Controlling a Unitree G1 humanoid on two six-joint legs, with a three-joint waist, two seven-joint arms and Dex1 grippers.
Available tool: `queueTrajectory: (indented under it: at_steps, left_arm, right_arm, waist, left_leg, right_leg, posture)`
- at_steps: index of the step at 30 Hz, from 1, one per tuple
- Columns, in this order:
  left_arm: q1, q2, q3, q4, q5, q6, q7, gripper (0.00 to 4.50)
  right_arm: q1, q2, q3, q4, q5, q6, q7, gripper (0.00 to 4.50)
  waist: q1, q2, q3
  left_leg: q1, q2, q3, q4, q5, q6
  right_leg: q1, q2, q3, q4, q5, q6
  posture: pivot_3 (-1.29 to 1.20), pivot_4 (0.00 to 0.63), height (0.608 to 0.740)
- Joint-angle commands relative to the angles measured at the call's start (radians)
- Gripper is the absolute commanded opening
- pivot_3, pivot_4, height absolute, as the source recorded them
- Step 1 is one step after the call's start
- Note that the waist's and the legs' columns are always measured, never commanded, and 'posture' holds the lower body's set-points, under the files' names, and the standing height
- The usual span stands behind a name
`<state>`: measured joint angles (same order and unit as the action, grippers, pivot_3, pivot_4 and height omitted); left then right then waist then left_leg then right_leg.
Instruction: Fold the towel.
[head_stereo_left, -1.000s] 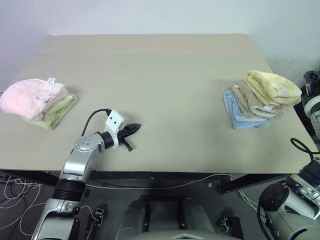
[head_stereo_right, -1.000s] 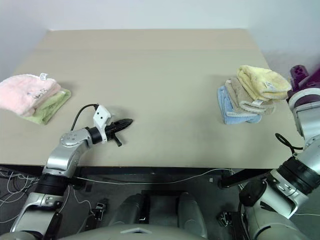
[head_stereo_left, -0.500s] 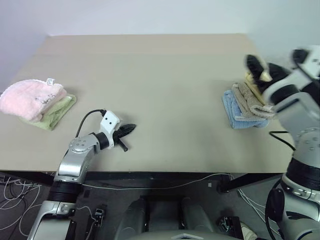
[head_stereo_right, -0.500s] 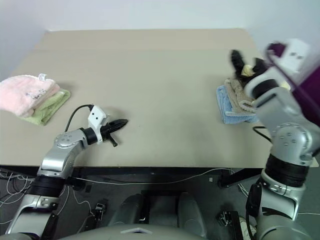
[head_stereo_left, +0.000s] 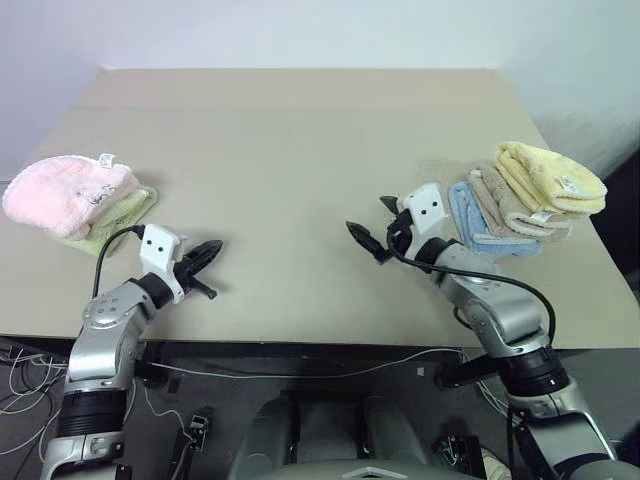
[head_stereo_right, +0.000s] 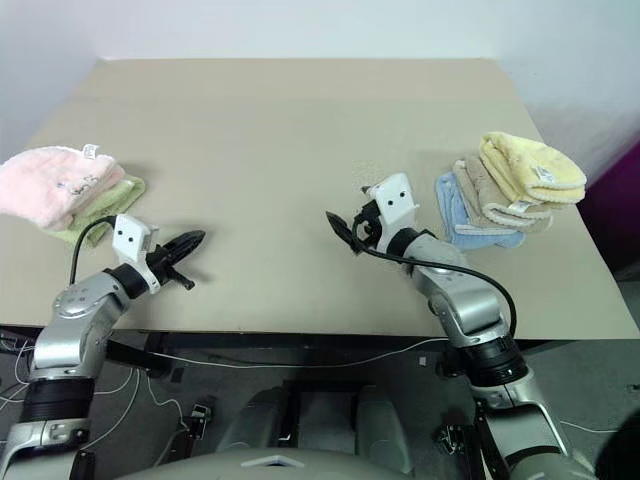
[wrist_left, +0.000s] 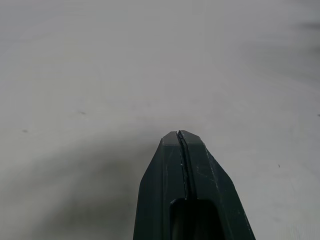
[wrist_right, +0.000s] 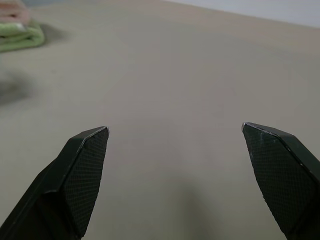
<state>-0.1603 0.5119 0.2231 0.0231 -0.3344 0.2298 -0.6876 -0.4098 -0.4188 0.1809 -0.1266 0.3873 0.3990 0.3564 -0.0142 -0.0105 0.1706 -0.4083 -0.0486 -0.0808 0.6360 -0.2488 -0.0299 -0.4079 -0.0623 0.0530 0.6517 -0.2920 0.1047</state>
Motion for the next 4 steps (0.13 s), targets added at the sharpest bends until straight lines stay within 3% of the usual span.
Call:
queueTrajectory:
  at_steps: [1, 4]
  left_arm:
    - [0.018, 0.012, 0.040, -0.064, -0.027, 0.001, 0.015, 0.00]
    - [0.027, 0.009, 0.030, -0.081, -0.025, 0.010, 0.028, 0.00]
  right_arm:
    - [0.001, 0.029, -0.014, 0.002, -0.037, -0.039, 0.023, 4.48]
    - [-0.002, 0.048, -0.029, 0.014, -0.049, -0.041, 0.039, 4.48]
  waist:
    - [0.000, 0.000, 0.000]
    - [0.000, 0.000, 0.000]
  left_leg:
    - [0.000, 0.000, 0.000, 0.000, 0.000, 0.000]
    - [0.000, 0.000, 0.000, 0.000, 0.000, 0.000]
  right_leg:
    - [0.000, 0.000, 0.000, 0.000, 0.000, 0.000]
    - [0.000, 0.000, 0.000, 0.000, 0.000, 0.000]
  posture:
    - [0.00, 0.150, 0.740]
    - [0.00, 0.150, 0.740]
